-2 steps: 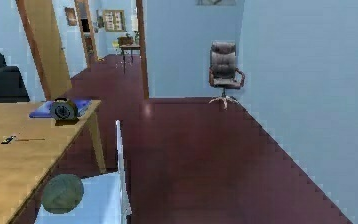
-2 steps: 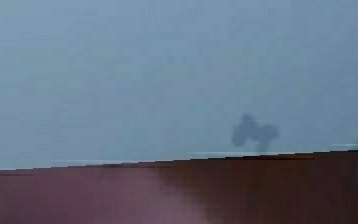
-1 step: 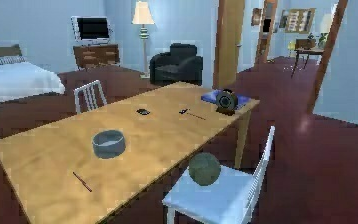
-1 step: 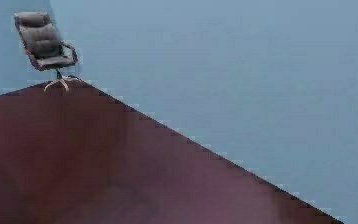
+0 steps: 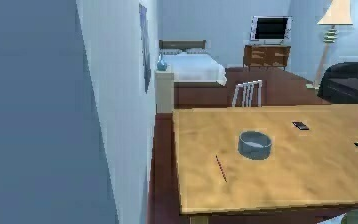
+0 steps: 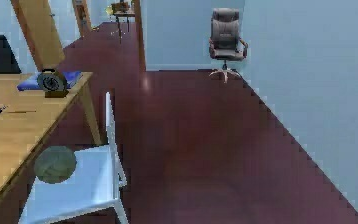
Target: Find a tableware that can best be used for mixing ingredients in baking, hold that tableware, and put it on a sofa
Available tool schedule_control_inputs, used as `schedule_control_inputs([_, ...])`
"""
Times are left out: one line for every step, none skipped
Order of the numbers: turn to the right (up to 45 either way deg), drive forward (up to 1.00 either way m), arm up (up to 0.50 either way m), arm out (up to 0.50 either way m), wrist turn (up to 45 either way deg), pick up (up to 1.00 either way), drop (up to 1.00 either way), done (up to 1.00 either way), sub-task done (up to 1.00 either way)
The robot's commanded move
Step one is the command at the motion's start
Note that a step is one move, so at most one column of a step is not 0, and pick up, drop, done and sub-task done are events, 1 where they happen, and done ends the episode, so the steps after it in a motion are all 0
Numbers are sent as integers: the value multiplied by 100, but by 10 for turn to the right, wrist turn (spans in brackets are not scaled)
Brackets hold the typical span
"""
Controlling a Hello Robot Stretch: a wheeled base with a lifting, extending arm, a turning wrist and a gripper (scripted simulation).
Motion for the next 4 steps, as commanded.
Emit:
schedule_control_inputs([-450, 0, 0, 0, 0, 0, 0, 0, 0])
schedule_control_inputs([-180, 0, 0, 0, 0, 0, 0, 0, 0])
schedule_control_inputs([450, 0, 0, 0, 0, 0, 0, 0, 0])
schedule_control_inputs([330, 0, 0, 0, 0, 0, 0, 0, 0])
